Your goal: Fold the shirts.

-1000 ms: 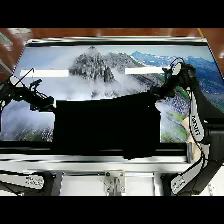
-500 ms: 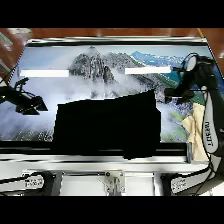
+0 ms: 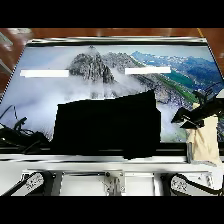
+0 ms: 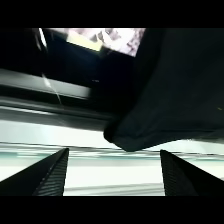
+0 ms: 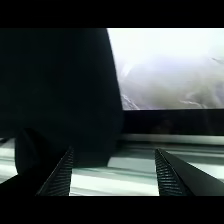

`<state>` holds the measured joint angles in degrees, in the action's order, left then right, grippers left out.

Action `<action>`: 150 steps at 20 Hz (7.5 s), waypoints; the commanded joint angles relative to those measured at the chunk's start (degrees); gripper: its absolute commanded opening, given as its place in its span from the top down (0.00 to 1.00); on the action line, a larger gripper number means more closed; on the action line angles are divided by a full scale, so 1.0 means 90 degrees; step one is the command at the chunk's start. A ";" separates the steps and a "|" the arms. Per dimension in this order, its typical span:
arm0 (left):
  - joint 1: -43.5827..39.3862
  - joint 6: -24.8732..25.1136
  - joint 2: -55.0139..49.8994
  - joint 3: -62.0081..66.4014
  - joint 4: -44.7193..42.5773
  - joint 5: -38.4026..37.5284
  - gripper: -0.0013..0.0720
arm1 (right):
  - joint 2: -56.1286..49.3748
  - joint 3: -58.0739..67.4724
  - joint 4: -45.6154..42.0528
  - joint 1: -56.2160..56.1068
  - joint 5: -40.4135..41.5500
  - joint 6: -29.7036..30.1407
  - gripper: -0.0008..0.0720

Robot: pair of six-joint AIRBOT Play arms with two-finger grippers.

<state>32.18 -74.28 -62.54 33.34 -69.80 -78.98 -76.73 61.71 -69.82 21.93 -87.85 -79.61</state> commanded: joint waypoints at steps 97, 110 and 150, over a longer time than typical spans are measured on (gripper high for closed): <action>-0.2154 0.0777 -0.3308 0.4078 0.1180 0.4571 0.92 | -0.4362 0.5812 -0.1139 -0.2919 0.2664 -0.2152 0.91; -0.2030 -0.0367 -0.3762 0.4556 0.0182 0.1265 0.42 | -0.4318 0.5219 -0.0699 -0.3087 -0.0316 -0.2436 0.82; -0.0177 0.1515 -0.1583 0.0653 0.2455 0.1503 0.92 | 0.0707 -0.2718 0.1030 -0.2800 0.2888 -0.1073 0.23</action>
<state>30.55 -61.60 -78.78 39.22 -48.60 -64.27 -70.41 40.36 -63.29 0.86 -66.85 -87.53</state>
